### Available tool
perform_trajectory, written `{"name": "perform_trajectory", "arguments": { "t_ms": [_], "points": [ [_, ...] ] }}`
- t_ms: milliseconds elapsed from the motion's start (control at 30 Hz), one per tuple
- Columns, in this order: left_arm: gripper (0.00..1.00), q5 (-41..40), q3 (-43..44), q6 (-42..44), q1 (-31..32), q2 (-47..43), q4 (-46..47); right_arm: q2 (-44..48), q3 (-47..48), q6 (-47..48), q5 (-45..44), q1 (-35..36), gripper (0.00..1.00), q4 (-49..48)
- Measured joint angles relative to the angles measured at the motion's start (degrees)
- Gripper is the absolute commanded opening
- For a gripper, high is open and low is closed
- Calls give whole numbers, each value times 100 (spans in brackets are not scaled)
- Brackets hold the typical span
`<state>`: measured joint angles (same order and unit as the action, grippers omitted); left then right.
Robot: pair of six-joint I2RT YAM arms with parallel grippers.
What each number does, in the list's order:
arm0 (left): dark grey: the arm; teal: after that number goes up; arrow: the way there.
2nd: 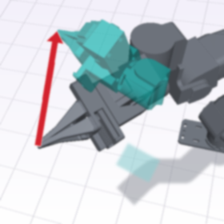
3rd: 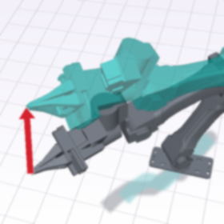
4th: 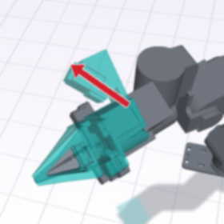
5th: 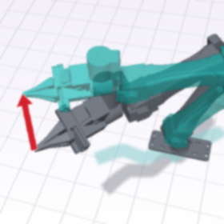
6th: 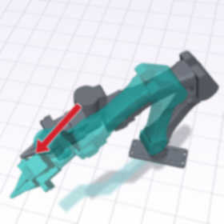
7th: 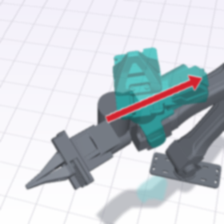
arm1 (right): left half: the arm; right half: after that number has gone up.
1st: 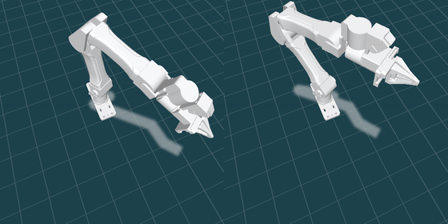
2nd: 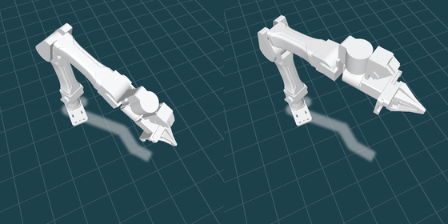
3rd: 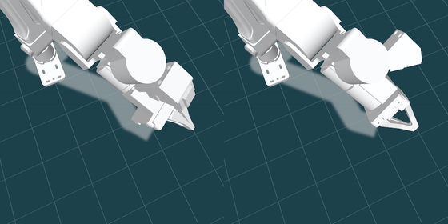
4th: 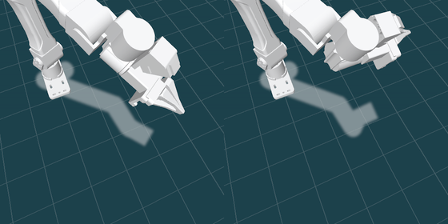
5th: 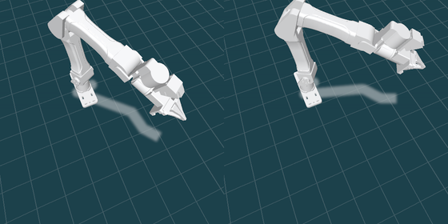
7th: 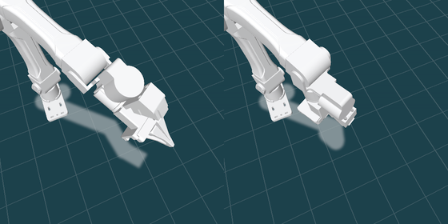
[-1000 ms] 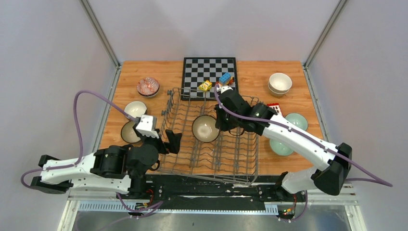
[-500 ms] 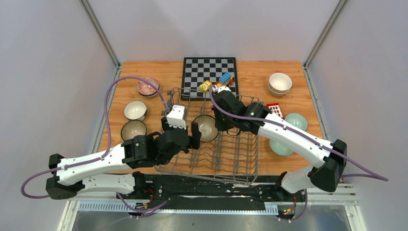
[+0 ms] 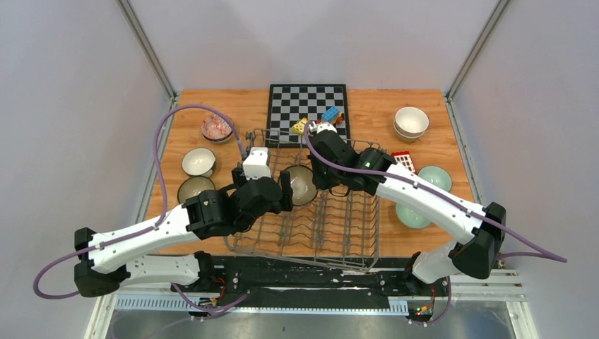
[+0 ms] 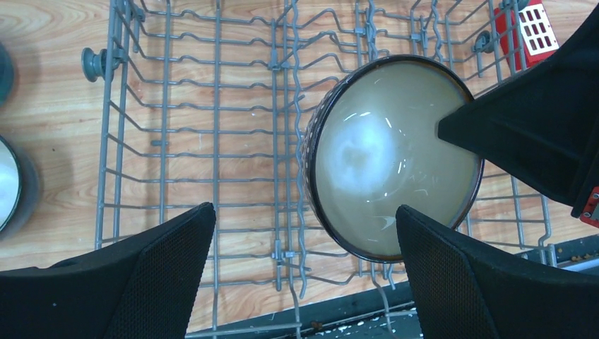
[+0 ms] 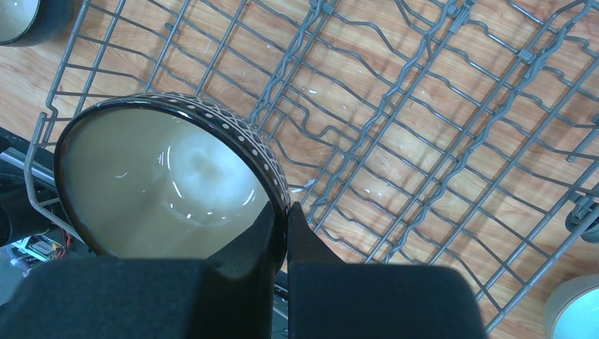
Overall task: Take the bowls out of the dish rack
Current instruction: Place the bowl with the bowl.
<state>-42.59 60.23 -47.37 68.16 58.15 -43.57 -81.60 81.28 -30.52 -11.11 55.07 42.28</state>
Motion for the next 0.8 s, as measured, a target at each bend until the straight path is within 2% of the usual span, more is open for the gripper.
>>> {"name": "perform_trajectory", "arguments": {
  "t_ms": [67, 267, 333, 433, 533, 800],
  "points": [
    [98, 0, 0, 0, -33, -9, -7, 0, 0, -13, -7, 0, 0, 7],
    [81, 15, 9, 2, -66, 83, -31, -70, 59, -42, -4, 2, 0, 50],
    [71, 2, 11, 4, -85, 133, -35, -120, 101, -63, -2, 2, 0, 52],
    [50, -13, 11, 17, -142, 149, -44, -173, 151, -109, 2, 2, 0, 61],
    [37, -35, 13, 50, -221, 153, -33, -188, 170, -144, 20, 2, 0, 66],
    [33, -46, 22, 68, -280, 284, -24, -192, 170, -188, 52, 37, 0, 66]
  ]
}}
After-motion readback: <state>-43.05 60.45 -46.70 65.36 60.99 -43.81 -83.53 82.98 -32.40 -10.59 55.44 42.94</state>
